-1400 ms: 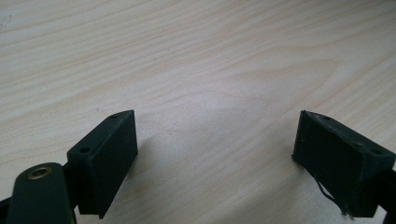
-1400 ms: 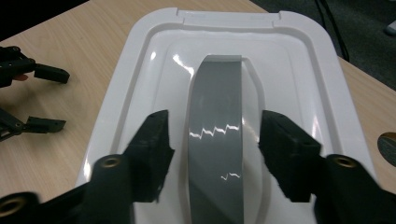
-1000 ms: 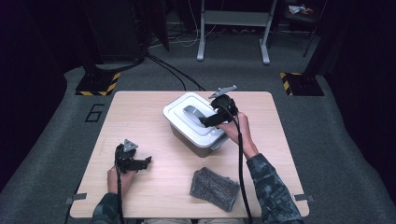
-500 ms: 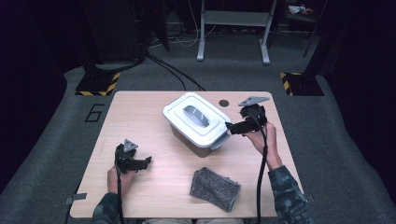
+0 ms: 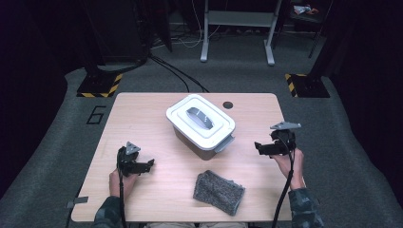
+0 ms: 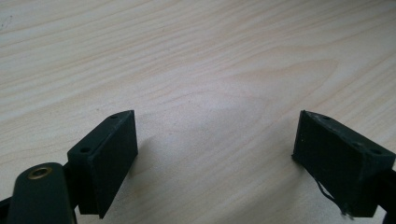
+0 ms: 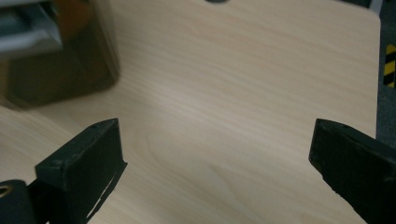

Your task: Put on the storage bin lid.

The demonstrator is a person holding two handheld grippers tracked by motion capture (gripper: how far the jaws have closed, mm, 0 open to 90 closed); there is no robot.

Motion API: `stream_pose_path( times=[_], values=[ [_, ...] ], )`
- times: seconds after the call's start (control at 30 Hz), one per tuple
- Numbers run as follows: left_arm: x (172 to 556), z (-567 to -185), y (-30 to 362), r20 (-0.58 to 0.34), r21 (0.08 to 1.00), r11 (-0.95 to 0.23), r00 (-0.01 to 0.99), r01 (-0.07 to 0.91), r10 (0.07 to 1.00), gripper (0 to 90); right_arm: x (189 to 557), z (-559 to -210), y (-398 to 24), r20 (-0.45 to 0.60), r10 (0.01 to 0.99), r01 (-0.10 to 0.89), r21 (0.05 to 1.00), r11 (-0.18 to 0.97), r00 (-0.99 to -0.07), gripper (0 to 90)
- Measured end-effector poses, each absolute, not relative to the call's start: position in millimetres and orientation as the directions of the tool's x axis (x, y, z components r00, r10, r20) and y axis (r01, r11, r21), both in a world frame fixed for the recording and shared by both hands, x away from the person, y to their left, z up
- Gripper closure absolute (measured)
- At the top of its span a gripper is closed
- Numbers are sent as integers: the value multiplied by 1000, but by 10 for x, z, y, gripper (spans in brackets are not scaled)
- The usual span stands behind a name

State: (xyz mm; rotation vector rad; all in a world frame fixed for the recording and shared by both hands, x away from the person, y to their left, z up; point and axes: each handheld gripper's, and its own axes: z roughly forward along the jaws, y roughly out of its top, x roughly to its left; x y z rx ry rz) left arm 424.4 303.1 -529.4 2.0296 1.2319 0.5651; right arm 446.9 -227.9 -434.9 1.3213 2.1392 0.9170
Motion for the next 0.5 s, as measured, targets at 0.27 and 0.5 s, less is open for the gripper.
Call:
stream_pose_path(
  times=[0.27, 0.5],
  values=[
    [4243, -5294, 3030, 14, 743, -314, 455, 591, 890, 131, 4240, -4984, -2467, -55, 932, 669, 681, 297, -358, 24],
    [4240, -5293, 3028, 16, 743, -313, 451, 592, 892, 131, 4121, -5234, -2544, -48, 939, 664, 695, 276, -340, 4]
  ],
)
